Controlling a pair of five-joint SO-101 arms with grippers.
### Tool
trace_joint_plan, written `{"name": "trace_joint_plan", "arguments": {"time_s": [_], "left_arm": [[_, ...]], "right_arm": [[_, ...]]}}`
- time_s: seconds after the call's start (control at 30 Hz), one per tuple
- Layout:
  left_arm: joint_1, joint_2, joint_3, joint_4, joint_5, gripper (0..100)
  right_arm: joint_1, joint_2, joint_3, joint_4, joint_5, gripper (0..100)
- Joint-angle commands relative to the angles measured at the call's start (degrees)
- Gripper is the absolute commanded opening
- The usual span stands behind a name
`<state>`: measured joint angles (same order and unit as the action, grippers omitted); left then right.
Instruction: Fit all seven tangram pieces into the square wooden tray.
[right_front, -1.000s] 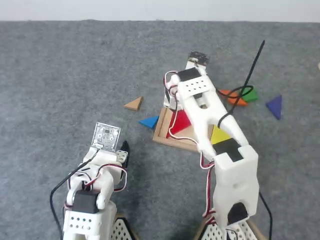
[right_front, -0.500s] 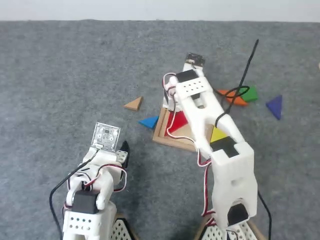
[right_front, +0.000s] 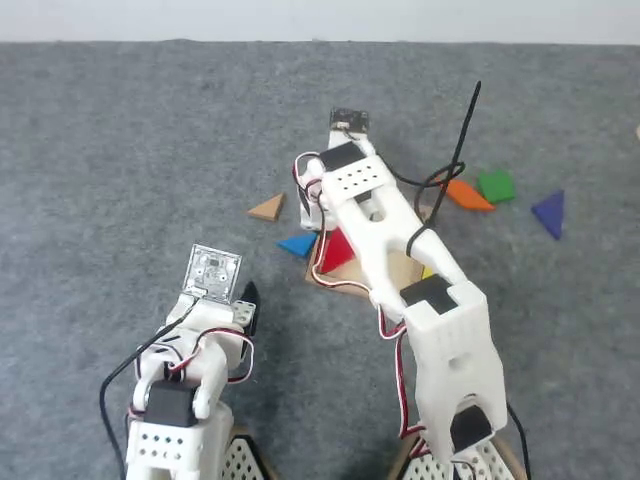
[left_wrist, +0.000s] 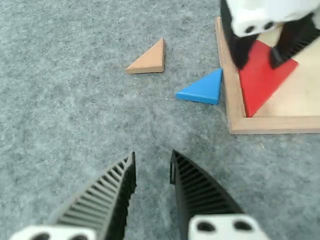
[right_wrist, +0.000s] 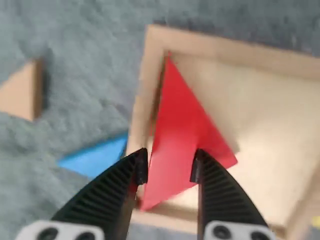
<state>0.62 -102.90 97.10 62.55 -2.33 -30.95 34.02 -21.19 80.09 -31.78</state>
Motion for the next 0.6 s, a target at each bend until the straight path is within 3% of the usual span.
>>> {"name": "trace_joint_plan", "arguments": {"time_s": [0.0,0.13,0.27,0.43,0.57], "left_arm": [[0.35,-0.79,-0.66,0.18,0.44,11],[0.35,-0.79,-0.66,0.18,0.44,11],[0.35,-0.79,-0.66,0.18,0.44,11],[0.35,-0.79,-0.66,0.18,0.44,11],[0.35,-0.79,-0.66,0.18,0.44,11]], "right_arm": [[1.89,-12.26,-3.16,4.79,2.64,14.7],[5.93,-24.75,3.52,5.14,9.23,14.6],[14.73,-36.26,16.18,2.77,16.44,14.7],[27.47,-45.76,40.18,-10.07,31.74,14.7],[31.08,-46.73,51.96,-18.24,43.43,14.8]]}}
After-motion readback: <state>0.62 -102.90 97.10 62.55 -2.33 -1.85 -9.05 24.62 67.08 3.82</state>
